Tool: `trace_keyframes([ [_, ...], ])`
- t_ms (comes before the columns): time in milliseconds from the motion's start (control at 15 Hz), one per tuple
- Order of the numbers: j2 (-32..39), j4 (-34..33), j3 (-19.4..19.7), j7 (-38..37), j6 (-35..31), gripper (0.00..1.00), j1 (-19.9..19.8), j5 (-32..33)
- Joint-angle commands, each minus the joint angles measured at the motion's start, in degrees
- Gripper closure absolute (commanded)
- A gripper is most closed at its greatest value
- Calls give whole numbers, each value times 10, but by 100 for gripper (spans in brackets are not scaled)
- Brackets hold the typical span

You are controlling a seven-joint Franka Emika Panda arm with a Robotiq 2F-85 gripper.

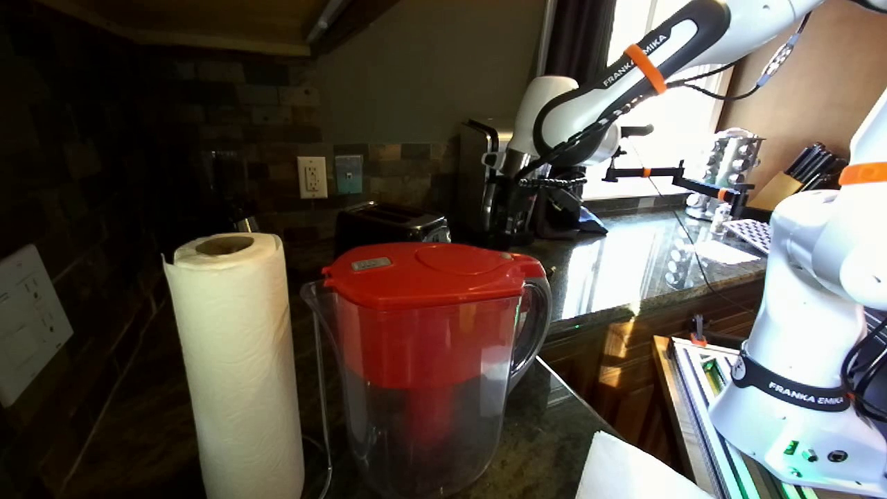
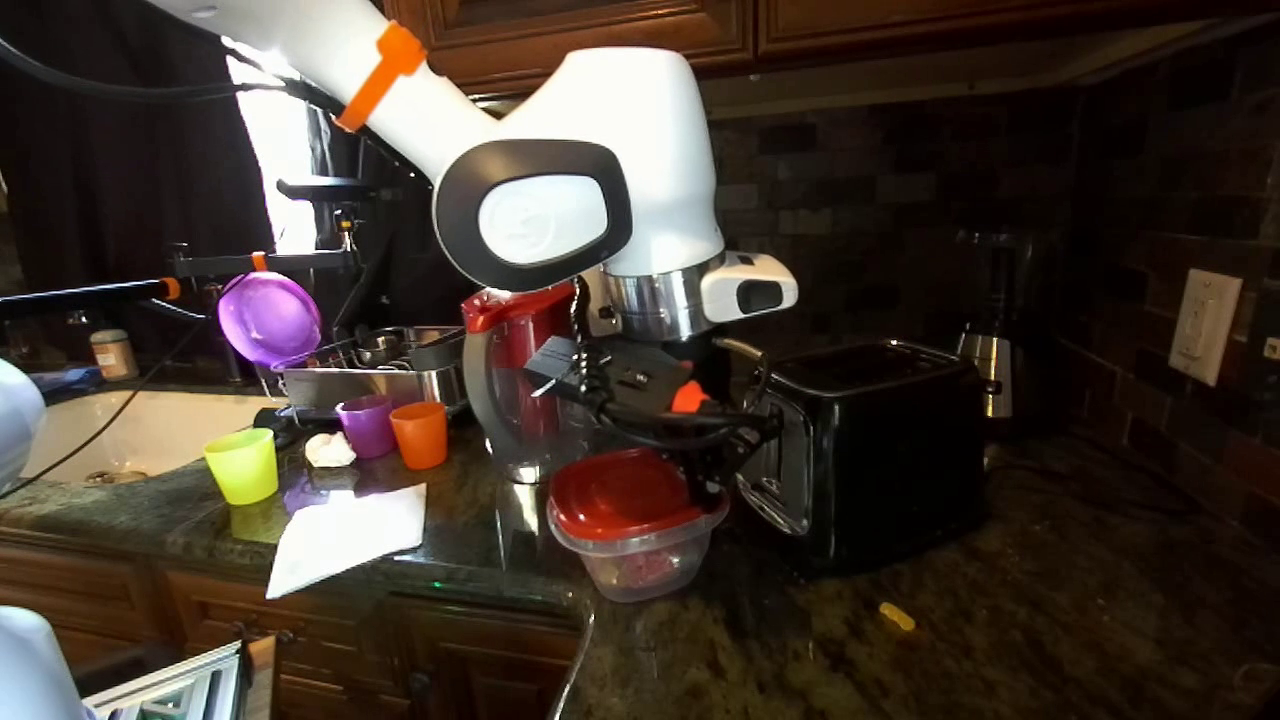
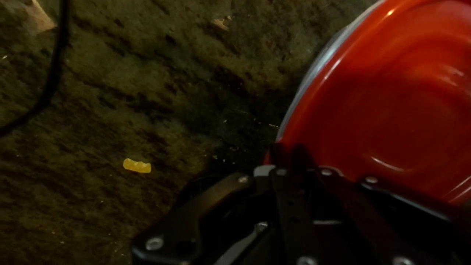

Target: Open the lunchbox, place the clear packet inside, then close the lunchbox

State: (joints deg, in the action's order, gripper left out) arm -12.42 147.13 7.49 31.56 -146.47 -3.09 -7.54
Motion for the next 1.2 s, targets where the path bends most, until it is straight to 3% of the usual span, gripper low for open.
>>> trace_keyframes([
  [0, -3, 15, 9, -3, -13, 98, 11, -3],
  [267, -3, 19, 9, -2, -10, 98, 14, -2],
  [333, -2, 19, 8, -8, -11, 66, 13, 3],
  [400, -2, 19, 8, -7, -9, 65, 13, 3],
  [733, -13, 21, 9, -2, -5, 29, 13, 3],
  [1000, -37, 21, 20, 39, 36, 0, 21, -13],
  [1133, -53, 22, 23, 43, 51, 0, 19, -11],
])
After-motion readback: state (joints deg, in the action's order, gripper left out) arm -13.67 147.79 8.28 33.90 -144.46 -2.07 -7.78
